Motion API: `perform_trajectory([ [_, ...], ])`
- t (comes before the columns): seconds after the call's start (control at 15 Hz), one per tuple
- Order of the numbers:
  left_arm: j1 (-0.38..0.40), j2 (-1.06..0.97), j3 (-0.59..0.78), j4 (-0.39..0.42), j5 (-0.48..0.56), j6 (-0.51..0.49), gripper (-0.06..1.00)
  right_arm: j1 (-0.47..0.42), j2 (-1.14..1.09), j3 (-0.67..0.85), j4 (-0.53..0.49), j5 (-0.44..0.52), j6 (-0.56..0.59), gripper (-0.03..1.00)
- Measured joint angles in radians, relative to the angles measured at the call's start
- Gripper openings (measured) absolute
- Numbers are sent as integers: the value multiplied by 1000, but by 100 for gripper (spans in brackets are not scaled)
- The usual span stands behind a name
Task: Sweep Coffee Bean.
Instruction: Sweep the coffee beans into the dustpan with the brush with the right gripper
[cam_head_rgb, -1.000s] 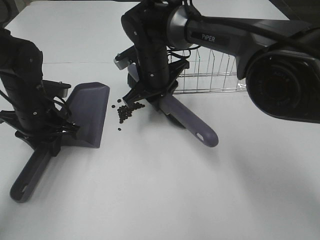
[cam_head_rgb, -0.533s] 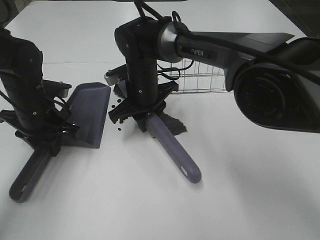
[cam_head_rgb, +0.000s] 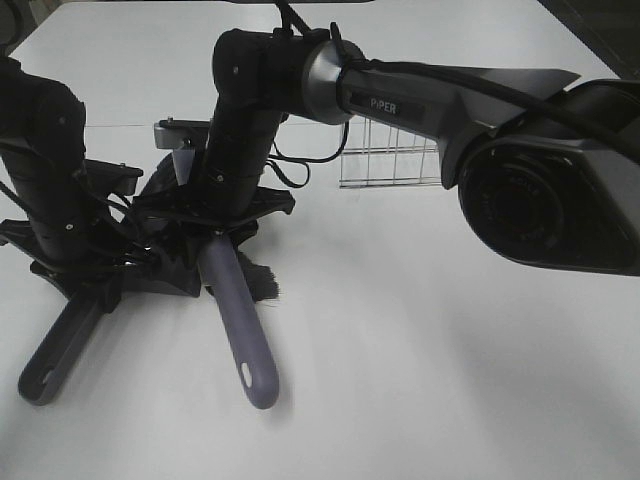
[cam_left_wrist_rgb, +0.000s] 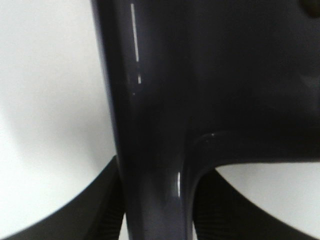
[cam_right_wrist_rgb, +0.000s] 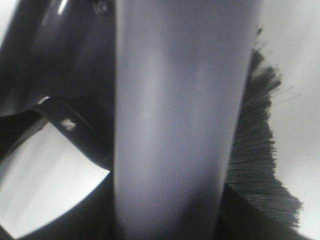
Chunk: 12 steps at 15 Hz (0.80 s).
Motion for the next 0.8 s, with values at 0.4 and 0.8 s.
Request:
perform_trajectory([
  [0.4,0,2,0,0,0,7,34,2,4,-71,43,38,0,33],
  [0.8,0,2,0,0,0,8,34,-6,4,-132,-88,109,13,33],
])
